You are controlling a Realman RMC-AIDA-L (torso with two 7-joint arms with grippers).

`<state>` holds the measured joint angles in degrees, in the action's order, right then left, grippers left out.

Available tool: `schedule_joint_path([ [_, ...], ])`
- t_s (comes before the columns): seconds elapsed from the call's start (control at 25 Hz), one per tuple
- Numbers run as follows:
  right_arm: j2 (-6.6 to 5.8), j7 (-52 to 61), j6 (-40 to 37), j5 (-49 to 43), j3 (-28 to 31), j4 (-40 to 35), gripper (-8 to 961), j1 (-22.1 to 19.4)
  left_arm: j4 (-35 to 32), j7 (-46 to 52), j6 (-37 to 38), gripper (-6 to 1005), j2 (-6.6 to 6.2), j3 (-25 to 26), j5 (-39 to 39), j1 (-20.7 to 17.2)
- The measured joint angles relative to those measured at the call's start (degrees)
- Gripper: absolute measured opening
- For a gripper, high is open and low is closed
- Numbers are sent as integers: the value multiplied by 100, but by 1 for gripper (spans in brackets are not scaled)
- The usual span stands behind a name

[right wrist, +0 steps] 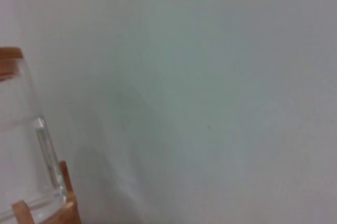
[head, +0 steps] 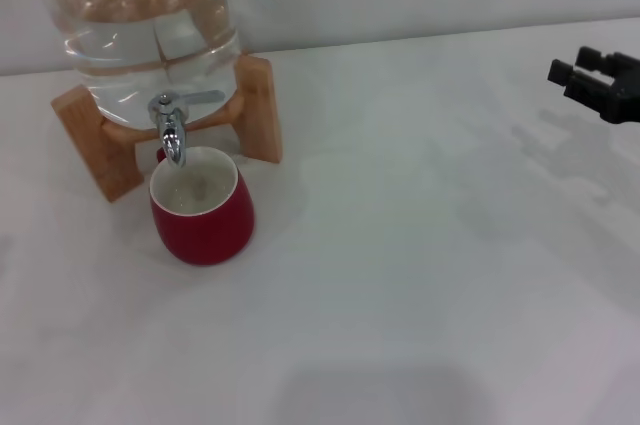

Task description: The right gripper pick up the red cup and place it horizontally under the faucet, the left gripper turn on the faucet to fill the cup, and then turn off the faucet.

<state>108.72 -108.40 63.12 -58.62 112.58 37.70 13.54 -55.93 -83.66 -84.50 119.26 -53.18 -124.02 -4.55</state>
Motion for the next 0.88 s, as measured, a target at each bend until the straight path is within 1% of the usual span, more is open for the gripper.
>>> schedule_joint_path([
  [0.2, 86, -329, 493, -2, 326, 0, 532, -30, 739, 36, -318, 876, -34, 777, 209, 222],
  [0.4, 142, -419, 936, -1, 675, 0, 531, -70, 1139, 167, -305, 876, -35, 1242, 496, 287],
  [0.52, 174, -542, 1148, 0, 775, 0, 532, -83, 1240, 259, -289, 876, -38, 1535, 740, 295],
  [0.76, 219, -683, 1297, 76, 787, -69, 533, -101, 1415, 265, -218, 876, -41, 1731, 901, 316],
  [0.88, 287, -749, 1344, 176, 878, -172, 533, -157, 1527, 253, -143, 876, -37, 1867, 958, 350],
])
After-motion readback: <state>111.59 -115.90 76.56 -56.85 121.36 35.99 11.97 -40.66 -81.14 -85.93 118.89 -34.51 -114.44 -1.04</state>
